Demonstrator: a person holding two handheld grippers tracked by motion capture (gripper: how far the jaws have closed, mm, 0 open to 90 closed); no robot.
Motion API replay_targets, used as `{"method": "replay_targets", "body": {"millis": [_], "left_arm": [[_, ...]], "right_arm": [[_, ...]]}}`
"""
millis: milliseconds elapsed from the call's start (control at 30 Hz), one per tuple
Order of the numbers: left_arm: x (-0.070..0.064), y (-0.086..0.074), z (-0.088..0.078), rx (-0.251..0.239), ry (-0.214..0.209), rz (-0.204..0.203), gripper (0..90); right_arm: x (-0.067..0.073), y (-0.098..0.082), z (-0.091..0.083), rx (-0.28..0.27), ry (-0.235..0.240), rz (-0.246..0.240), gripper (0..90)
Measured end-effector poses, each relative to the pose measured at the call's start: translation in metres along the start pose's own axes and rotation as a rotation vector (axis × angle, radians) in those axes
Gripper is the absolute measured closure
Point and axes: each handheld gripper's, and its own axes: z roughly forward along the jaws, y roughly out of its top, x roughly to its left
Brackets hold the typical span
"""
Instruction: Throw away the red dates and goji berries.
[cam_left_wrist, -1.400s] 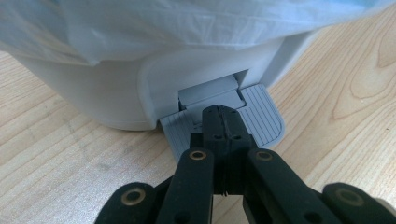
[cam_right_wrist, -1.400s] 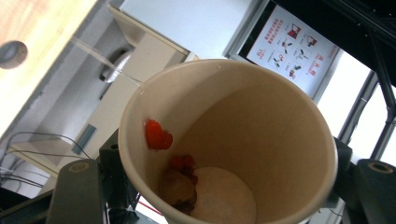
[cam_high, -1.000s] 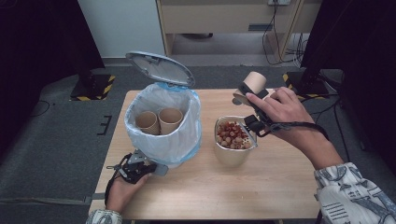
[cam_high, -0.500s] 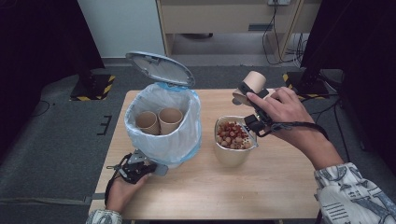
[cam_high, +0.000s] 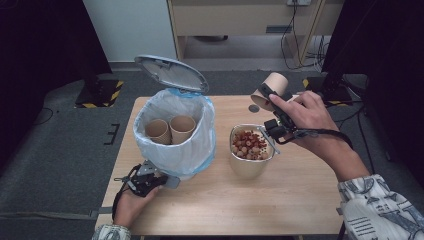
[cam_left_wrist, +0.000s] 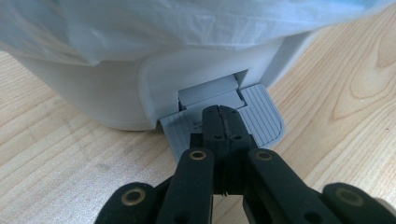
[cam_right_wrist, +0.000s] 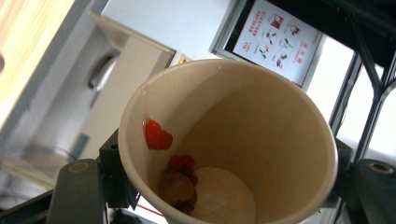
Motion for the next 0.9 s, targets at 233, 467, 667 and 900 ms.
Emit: {"method": "replay_targets", "body": {"millis": [233, 467, 667, 900], "left_arm": [[0.0, 0.0, 0.0, -0.001, -0.001, -0.003, 90.0], [0.0, 0.0, 0.0, -0.001, -0.001, -0.003, 90.0], [0.0, 0.0, 0.0, -0.001, -0.001, -0.002, 90.0], [0.0, 0.0, 0.0, -0.002, -0.002, -0.005, 90.0]], "right_arm": [[0.008, 0.008, 0.003, -0.003, 0.036, -0.118, 29.1], [0.021, 0.018, 0.007, -0.021, 0.072, -0.216, 30.0], [0.031, 0.017, 0.009, -0.006, 0.102, -0.23, 30.4], [0.031, 0.016, 0.008, -0.007, 0.112, -0.279, 30.5]]}}
